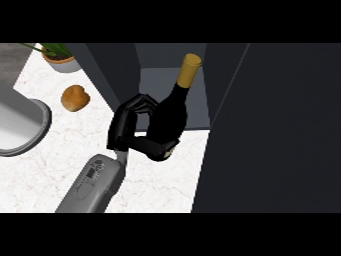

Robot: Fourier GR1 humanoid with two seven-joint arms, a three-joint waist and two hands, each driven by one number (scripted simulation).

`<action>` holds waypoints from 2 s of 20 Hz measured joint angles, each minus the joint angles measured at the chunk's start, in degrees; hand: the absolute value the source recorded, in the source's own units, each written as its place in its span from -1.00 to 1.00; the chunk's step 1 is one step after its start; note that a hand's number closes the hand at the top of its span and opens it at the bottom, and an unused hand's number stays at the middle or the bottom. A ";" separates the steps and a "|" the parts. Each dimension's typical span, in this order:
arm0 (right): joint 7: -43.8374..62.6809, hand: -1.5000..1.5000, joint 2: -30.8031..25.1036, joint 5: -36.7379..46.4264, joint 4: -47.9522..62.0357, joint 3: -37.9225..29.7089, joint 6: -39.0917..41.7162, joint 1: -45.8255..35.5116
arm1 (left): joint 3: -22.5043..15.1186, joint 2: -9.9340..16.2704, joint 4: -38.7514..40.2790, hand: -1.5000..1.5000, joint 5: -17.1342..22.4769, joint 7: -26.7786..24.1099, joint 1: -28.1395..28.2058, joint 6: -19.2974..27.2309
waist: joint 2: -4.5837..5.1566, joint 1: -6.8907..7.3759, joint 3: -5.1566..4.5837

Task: Pick up the wine, place it into the cabinet and close the cabinet

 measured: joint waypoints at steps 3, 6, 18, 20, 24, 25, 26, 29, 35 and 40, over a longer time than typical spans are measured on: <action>-1.73 -1.00 0.20 -0.24 0.11 0.47 -0.12 0.87 | -0.62 -0.01 4.55 1.00 1.71 -2.39 -2.75 0.90 | 0.06 -0.22 -0.01; -2.48 -1.00 -0.18 -0.55 0.12 0.06 0.31 1.16 | -1.20 -0.02 9.10 1.00 4.38 -3.97 -6.46 1.90 | 0.15 -0.49 -0.03; -5.35 -1.00 0.46 -1.67 0.26 -0.03 1.02 2.15 | -0.96 -0.01 25.52 1.00 12.25 -6.69 -20.55 3.77 | 0.36 -1.22 -0.04; -6.35 -1.00 0.21 -1.95 0.33 -0.68 1.61 2.61 | -1.75 -0.02 28.44 1.00 12.69 -7.20 -22.40 4.93 | 0.46 -1.56 -0.01; -7.45 -1.00 0.11 -2.40 0.43 -0.93 2.29 3.32 | -3.22 -0.01 33.76 1.00 13.41 -6.07 -26.20 7.63 | 0.59 -2.26 0.00; -7.79 -1.00 0.18 -2.48 0.41 -0.80 2.33 3.54 | -2.99 -0.02 35.33 1.00 13.51 -6.34 -26.82 7.79 | 0.66 -2.43 0.00; -8.32 -1.00 0.11 -2.57 0.42 -0.65 2.44 4.01 | -2.55 -0.03 36.81 1.00 13.67 -6.33 -27.84 7.98 | 0.69 -2.50 0.00; -9.62 -1.00 0.12 -2.83 0.53 -0.13 2.90 4.89 | -1.25 -0.04 40.23 1.00 15.34 -6.80 -29.76 8.48 | 0.87 -2.94 -0.01; -11.25 -1.00 0.62 -3.29 0.85 0.74 3.63 5.41 | 1.77 -0.04 46.49 1.00 17.70 -8.70 -32.88 7.56 | 1.30 -3.44 -0.04; -12.20 -1.00 0.49 -3.63 0.87 0.73 4.21 5.84 | 3.74 0.11 50.72 1.00 18.10 -9.65 -36.28 8.39 | 1.63 -3.98 -0.05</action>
